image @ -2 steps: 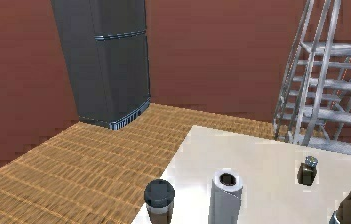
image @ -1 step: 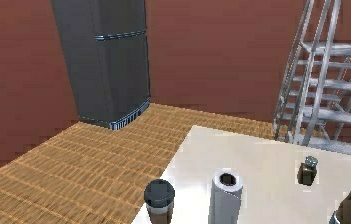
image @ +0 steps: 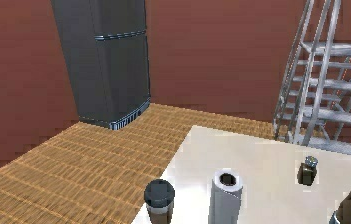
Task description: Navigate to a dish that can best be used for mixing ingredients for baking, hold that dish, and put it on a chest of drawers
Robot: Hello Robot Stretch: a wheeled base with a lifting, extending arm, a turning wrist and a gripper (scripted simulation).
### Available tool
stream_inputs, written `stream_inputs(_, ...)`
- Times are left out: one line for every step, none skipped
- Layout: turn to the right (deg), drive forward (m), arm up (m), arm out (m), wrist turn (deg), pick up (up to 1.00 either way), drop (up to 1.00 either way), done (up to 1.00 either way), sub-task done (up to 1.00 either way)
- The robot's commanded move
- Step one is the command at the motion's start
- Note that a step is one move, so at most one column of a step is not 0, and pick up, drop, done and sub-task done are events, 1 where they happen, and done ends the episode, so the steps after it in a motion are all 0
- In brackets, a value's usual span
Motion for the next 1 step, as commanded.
stream_inputs(0.0,0.0,0.0,0.0,45.0,0.0,0.0,0.0,0.0)
